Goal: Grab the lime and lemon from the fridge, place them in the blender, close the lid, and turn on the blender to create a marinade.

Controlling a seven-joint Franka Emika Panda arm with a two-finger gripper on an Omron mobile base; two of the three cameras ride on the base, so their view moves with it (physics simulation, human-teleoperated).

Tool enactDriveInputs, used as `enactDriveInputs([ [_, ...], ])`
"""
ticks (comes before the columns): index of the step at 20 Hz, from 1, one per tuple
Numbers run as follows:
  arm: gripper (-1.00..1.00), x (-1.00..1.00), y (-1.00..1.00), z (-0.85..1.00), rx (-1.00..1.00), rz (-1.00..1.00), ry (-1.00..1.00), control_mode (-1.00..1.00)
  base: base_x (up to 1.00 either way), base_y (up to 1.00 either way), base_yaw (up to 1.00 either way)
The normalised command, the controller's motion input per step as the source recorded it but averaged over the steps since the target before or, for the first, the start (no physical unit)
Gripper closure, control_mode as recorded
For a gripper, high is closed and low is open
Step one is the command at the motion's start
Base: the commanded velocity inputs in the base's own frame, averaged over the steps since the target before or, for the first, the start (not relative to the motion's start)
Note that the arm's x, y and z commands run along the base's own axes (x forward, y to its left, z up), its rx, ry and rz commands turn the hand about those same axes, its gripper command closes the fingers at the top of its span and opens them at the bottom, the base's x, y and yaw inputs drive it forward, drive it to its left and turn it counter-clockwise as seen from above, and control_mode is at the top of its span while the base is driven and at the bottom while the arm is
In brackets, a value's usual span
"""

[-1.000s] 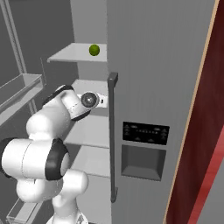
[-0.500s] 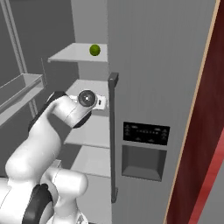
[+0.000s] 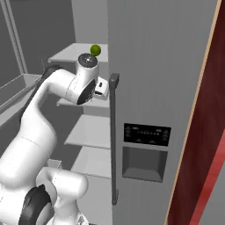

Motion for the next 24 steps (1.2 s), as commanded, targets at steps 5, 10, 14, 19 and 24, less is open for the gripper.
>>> enactDriveInputs([
  [5,1.0,-1.0,-0.09,0.21,0.0,0.09,0.12,-1.0,0.0,0.0,0.0],
  [10,1.0,-1.0,-0.02,-0.26,-0.02,0.1,0.0,-1.0,0.0,0.0,0.0],
  [14,1.0,-1.0,0.0,-0.4,-0.09,0.06,0.0,-1.0,0.0,0.0,0.0],
  [19,1.0,-1.0,0.0,-0.3,-0.11,0.06,-0.01,-1.0,0.0,0.0,0.0],
  [24,1.0,-1.0,0.0,-0.21,-0.1,0.03,-0.01,-1.0,0.0,0.0,0.0],
])
